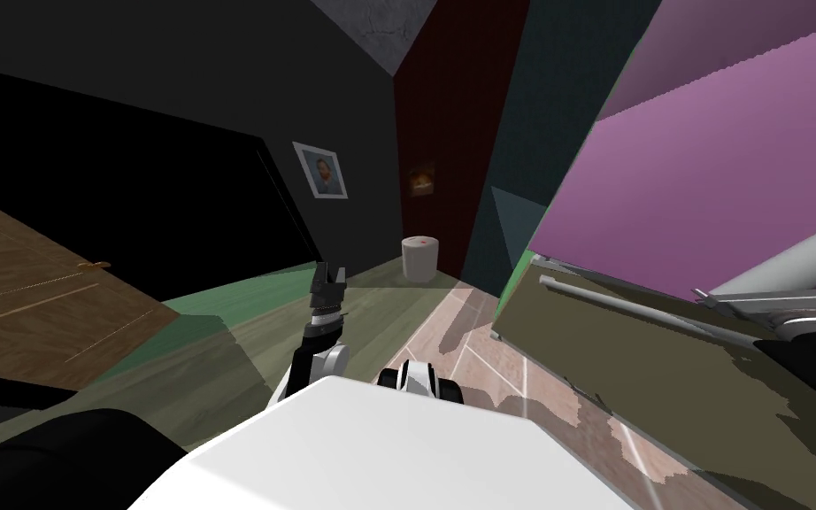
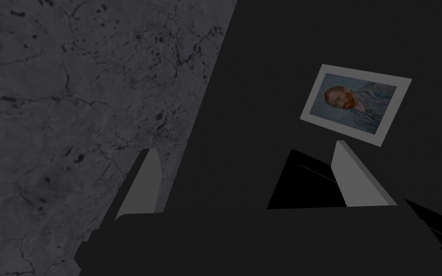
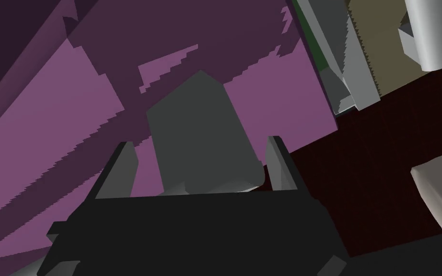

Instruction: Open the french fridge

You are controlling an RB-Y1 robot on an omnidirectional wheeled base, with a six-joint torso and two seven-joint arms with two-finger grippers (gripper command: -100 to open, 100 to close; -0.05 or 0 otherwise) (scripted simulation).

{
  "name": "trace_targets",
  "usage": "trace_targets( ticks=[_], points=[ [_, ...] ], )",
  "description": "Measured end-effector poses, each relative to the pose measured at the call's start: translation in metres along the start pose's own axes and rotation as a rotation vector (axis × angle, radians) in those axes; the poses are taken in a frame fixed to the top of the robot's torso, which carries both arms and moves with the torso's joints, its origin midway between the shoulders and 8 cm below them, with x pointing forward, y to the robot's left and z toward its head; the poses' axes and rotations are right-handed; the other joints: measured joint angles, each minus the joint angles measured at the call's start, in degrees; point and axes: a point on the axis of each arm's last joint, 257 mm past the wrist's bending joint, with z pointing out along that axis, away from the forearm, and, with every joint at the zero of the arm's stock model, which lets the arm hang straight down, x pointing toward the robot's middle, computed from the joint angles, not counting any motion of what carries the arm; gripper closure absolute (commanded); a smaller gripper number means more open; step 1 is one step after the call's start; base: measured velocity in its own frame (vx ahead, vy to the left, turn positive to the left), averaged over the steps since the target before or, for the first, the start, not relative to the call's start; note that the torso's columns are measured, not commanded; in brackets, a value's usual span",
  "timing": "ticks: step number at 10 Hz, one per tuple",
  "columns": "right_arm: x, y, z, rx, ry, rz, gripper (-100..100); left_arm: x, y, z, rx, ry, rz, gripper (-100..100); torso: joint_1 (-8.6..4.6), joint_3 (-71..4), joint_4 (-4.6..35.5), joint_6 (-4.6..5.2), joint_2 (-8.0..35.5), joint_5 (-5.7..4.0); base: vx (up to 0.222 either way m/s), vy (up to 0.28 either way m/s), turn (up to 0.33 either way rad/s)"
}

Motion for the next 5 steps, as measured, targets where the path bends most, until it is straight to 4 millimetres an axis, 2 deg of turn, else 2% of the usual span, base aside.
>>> trace_targets(
  ticks=[1,2,5],
  points=[
    [0.005,0.001,-0.001,-0.002,0.007,0.002,100,0.0,0.0,0.0,0.0,0.0,0.0,0,-0.37,0.06,0.05,-0.12,0.19,0.0,0.058,0.105,-0.024],
    [0.009,-0.001,-0.002,0.002,0.017,0.003,100,0.0,0.0,0.0,0.0,0.0,0.0,0,-0.31,0.08,0.05,0.03,0.14,-0.09,0.17,0.175,-0.065],
    [0.034,-0.027,-0.001,0.054,0.073,-0.002,100,0.0,0.0,0.0,0.0,0.0,0.0,0,0.35,0.02,-0.12,-0.08,-0.06,-0.11,0.164,0.252,-0.076]
  ],
)
